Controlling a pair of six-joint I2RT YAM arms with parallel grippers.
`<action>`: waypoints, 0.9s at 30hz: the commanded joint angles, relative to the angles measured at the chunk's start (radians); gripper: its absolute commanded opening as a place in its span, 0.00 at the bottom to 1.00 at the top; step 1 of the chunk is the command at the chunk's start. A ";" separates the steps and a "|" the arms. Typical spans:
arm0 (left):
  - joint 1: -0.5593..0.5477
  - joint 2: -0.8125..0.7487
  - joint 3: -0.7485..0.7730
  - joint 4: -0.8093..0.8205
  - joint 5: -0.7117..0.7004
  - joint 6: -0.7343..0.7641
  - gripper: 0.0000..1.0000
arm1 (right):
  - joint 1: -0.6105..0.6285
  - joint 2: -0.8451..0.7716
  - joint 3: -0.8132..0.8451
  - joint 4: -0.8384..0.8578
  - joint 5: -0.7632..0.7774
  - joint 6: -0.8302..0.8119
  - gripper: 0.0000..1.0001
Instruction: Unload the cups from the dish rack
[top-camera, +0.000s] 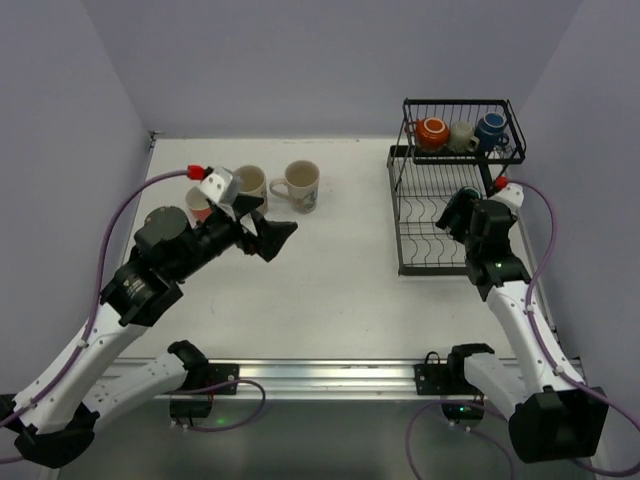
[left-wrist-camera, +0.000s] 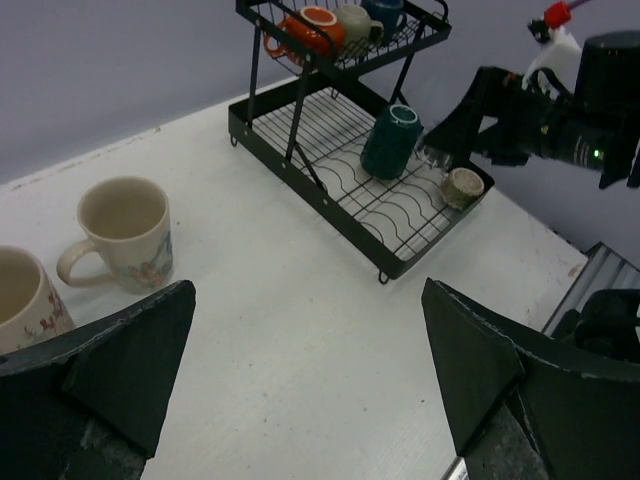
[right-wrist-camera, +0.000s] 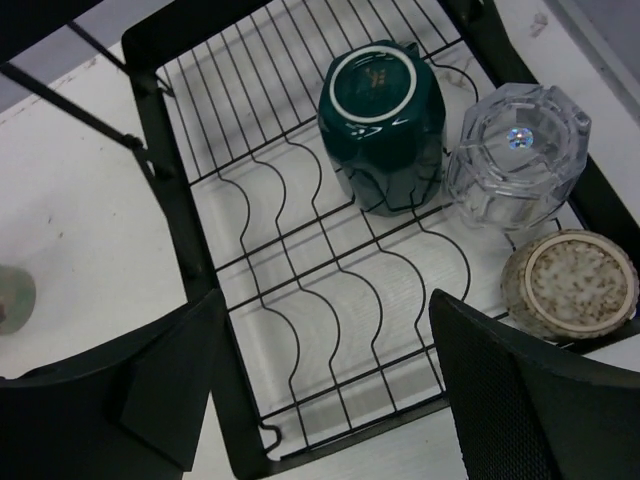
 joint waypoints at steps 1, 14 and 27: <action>0.004 -0.078 -0.162 0.049 0.027 0.007 1.00 | -0.020 0.053 0.080 0.119 0.083 -0.054 0.89; -0.096 -0.258 -0.383 0.089 -0.117 0.059 1.00 | -0.141 0.274 0.081 0.442 -0.059 -0.285 0.99; -0.174 -0.264 -0.383 0.074 -0.196 0.067 1.00 | -0.148 0.441 0.104 0.522 -0.081 -0.391 0.99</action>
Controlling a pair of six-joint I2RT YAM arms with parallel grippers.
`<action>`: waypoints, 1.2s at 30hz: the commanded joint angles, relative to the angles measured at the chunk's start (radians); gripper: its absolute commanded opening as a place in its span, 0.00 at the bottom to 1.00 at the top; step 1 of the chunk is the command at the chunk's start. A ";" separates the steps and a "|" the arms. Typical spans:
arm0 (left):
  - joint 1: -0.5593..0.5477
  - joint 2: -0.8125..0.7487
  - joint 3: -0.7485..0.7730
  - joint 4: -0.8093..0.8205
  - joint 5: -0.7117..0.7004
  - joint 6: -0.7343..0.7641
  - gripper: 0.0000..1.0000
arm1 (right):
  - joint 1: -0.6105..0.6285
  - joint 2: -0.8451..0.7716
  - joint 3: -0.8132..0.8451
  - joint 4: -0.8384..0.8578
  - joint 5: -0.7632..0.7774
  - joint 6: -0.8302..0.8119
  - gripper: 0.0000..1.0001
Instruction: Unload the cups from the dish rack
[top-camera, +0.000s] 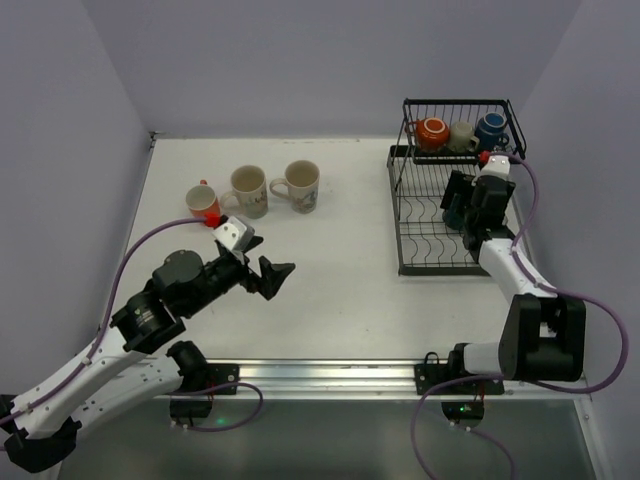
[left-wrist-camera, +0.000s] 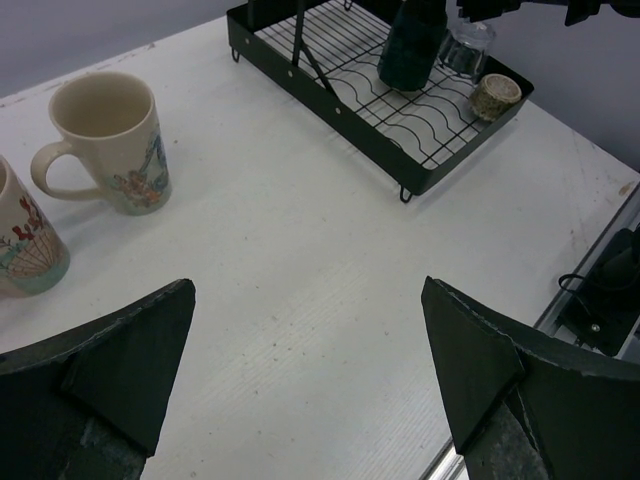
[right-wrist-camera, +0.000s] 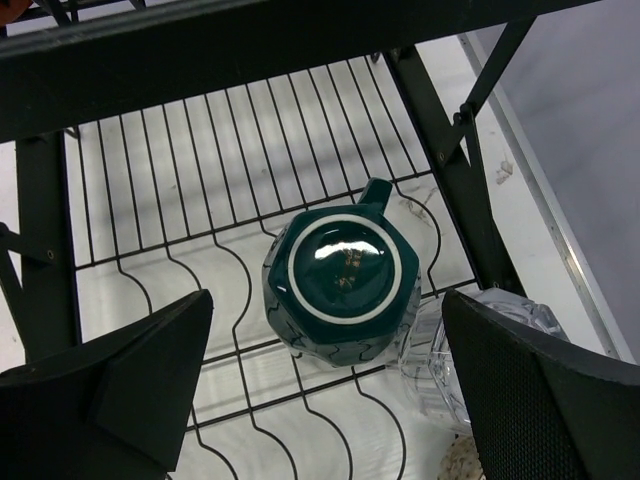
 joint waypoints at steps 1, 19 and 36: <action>-0.010 0.000 -0.002 0.038 -0.040 0.021 1.00 | -0.007 0.012 0.024 0.103 0.004 -0.033 0.99; -0.004 0.014 -0.005 0.040 -0.062 0.024 1.00 | -0.005 0.182 0.157 -0.038 0.040 -0.027 0.90; 0.009 0.000 -0.006 0.043 -0.063 0.024 1.00 | 0.019 0.098 0.091 -0.064 0.025 0.028 0.52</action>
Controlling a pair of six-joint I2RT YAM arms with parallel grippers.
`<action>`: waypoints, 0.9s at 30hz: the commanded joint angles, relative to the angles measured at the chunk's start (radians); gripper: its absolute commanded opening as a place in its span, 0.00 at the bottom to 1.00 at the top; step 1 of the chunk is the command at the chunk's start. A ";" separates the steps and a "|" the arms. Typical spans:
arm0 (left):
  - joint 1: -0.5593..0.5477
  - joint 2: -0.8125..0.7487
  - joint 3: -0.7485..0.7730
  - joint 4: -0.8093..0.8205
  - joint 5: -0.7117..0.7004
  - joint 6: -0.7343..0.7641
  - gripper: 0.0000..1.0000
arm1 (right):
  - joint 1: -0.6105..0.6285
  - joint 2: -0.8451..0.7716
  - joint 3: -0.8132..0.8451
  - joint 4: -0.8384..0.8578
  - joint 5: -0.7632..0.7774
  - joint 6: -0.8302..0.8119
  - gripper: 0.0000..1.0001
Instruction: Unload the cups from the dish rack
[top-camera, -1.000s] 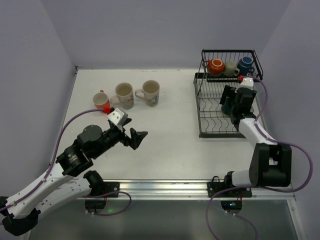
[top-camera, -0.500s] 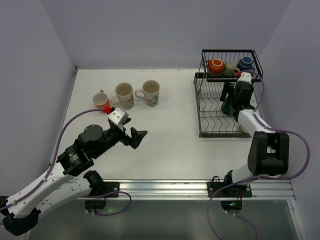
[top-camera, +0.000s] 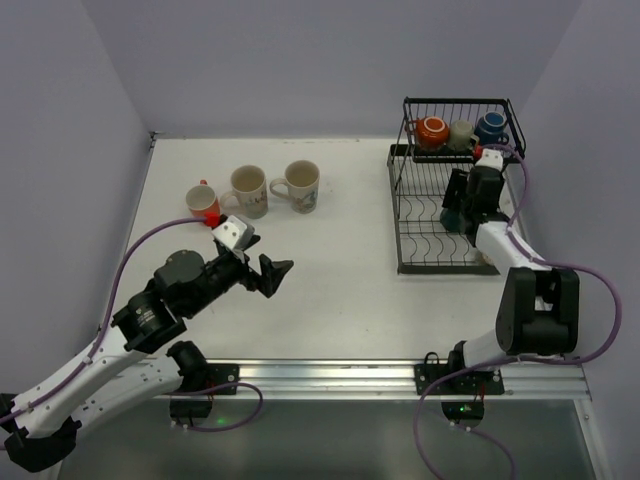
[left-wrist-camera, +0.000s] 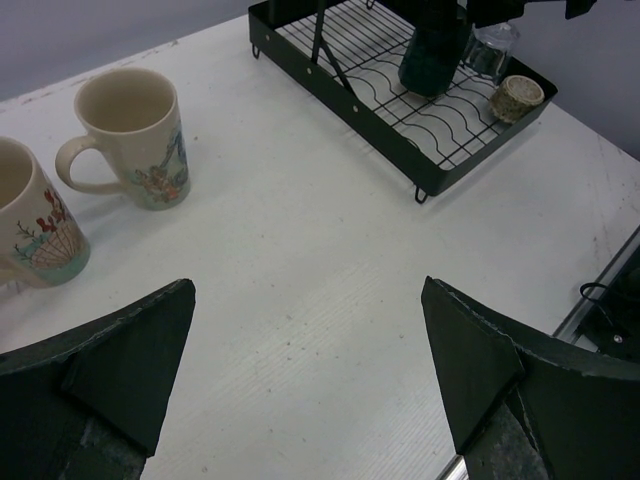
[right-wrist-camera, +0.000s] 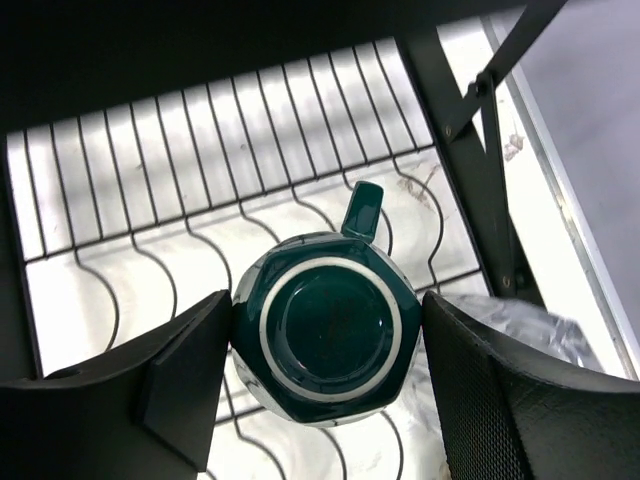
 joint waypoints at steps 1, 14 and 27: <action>0.011 -0.005 -0.003 0.041 -0.011 0.016 1.00 | 0.031 -0.085 -0.044 0.029 -0.014 0.038 0.50; 0.028 0.050 0.008 0.053 0.051 0.007 1.00 | 0.164 -0.252 -0.115 0.055 -0.037 0.213 0.36; 0.028 0.202 0.040 0.198 0.217 -0.198 1.00 | 0.166 -0.386 -0.208 0.098 -0.056 0.355 0.36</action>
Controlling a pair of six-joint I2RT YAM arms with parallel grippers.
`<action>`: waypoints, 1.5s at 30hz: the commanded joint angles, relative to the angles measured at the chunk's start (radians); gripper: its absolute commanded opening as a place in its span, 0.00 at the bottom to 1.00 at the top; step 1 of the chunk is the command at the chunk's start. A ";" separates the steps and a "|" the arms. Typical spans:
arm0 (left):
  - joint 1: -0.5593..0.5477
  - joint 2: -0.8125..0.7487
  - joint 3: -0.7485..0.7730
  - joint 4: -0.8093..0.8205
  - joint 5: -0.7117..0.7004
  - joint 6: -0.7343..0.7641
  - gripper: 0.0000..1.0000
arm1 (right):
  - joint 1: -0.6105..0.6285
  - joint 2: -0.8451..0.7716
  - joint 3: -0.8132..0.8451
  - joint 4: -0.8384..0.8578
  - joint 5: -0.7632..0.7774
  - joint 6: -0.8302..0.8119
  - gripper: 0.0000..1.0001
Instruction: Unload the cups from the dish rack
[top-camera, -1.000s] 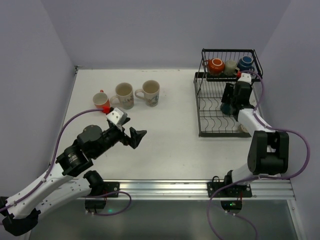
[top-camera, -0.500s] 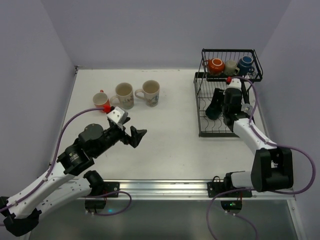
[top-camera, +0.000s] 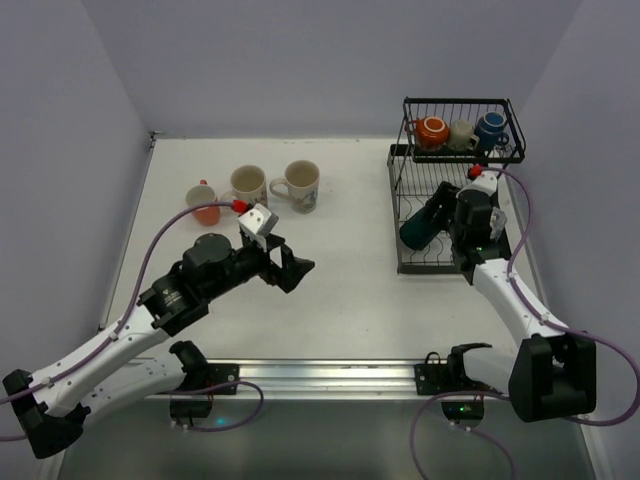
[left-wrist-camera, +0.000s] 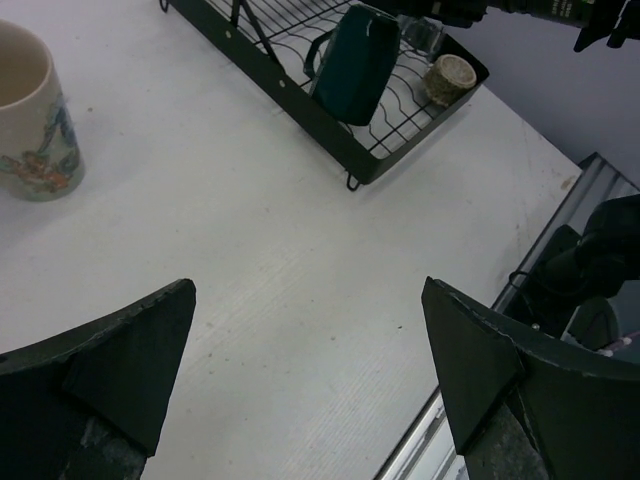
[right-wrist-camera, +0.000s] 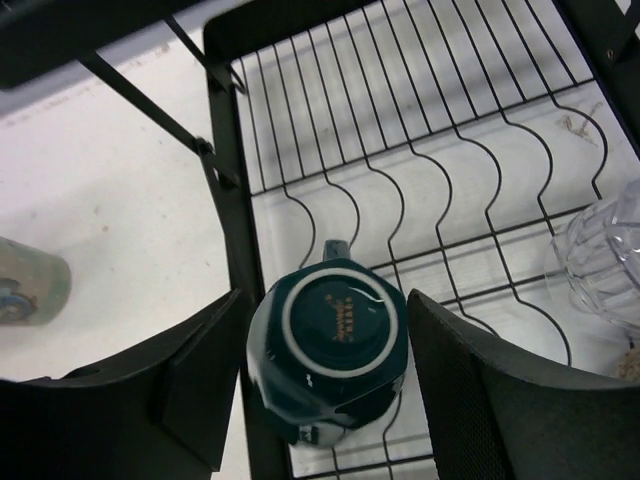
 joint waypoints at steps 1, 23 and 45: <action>0.004 0.081 0.014 0.181 0.104 -0.110 1.00 | -0.002 -0.039 -0.001 0.125 -0.005 0.075 0.36; -0.001 0.328 0.004 0.371 0.089 -0.170 0.95 | 0.044 -0.056 -0.007 -0.072 -0.111 0.017 0.99; -0.001 0.253 -0.084 0.370 0.118 -0.167 0.96 | 0.185 -0.022 0.050 -0.280 0.117 0.033 0.55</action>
